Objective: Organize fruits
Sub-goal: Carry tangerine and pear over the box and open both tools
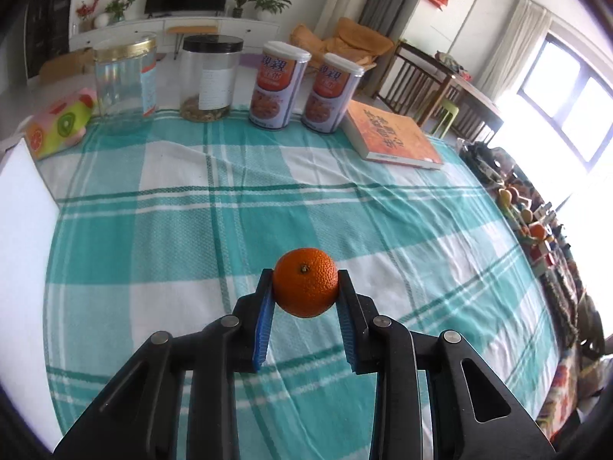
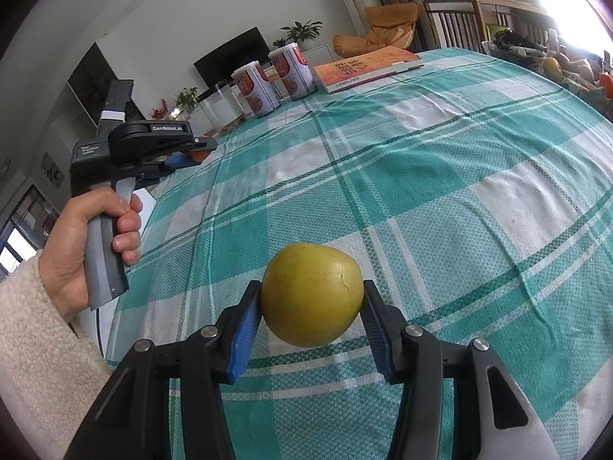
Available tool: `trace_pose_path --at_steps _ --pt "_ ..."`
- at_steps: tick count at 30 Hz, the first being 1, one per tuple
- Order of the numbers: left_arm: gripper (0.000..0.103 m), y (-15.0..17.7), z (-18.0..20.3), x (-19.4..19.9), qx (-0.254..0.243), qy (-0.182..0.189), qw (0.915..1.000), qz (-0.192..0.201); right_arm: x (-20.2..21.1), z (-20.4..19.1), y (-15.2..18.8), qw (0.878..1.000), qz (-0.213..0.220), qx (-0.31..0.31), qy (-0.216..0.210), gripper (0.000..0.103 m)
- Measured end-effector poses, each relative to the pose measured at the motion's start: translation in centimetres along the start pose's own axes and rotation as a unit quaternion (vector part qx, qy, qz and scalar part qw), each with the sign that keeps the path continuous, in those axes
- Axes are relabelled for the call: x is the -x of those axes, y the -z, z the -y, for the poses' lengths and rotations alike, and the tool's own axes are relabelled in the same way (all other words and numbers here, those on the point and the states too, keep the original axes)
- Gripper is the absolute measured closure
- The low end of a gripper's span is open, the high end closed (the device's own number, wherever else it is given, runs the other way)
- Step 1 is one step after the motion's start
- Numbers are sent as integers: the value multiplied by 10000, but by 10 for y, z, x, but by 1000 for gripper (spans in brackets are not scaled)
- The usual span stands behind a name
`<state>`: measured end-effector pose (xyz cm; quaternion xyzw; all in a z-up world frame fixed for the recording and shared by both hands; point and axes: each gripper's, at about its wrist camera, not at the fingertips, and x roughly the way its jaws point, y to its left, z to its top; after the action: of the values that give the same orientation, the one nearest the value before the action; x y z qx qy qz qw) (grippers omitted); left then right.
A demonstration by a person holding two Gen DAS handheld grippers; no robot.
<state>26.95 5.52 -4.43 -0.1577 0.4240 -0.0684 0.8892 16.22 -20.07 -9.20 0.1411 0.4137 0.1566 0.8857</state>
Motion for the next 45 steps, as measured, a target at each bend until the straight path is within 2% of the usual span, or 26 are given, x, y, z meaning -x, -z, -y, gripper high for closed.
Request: trace_pose_path --at_steps 4,7,11,15,19,21,24,27,31,33,36,42,44,45 --pt "72 35 32 69 -44 617 9980 -96 8 12 1 9996 114 -275 -18 52" --pt "72 63 42 114 32 1002 9947 -217 15 20 1 9986 205 -488 -71 52" --pt "72 95 33 165 314 1365 9896 -327 24 24 4 9972 334 -640 -191 52" --pt "72 115 -3 213 597 1381 9884 -219 34 14 5 9972 498 -443 -330 52" --pt "72 122 -60 257 899 1082 9900 119 43 -10 10 9971 487 -16 -588 52" --pt "72 124 -89 272 930 760 9923 304 48 -32 14 9969 364 225 -666 52" --pt "72 126 -128 275 876 135 9951 427 60 -79 20 9912 110 455 -1241 52" --pt "72 131 -162 266 965 -292 9941 396 69 -153 23 9755 -269 1037 -1922 52" --pt "72 143 -193 261 1108 -572 9919 237 71 -261 44 9402 -938 1985 -2604 52" --pt "72 152 -205 264 1128 -773 9904 185 63 -308 66 9245 -1319 2448 -2608 52" --pt "72 169 -225 270 1291 -1029 9863 63 42 -357 100 9061 -1764 3051 -2339 52" --pt "68 192 -244 275 1616 -1518 9751 6 12 -398 153 8841 -1960 3907 -1650 52" --pt "57 197 -247 275 1685 -1594 9727 9 6 -400 160 8841 -1935 3973 -1519 50" --pt "45 199 -247 275 1707 -1594 9723 35 6 -398 161 8857 -1928 3944 -1511 46"
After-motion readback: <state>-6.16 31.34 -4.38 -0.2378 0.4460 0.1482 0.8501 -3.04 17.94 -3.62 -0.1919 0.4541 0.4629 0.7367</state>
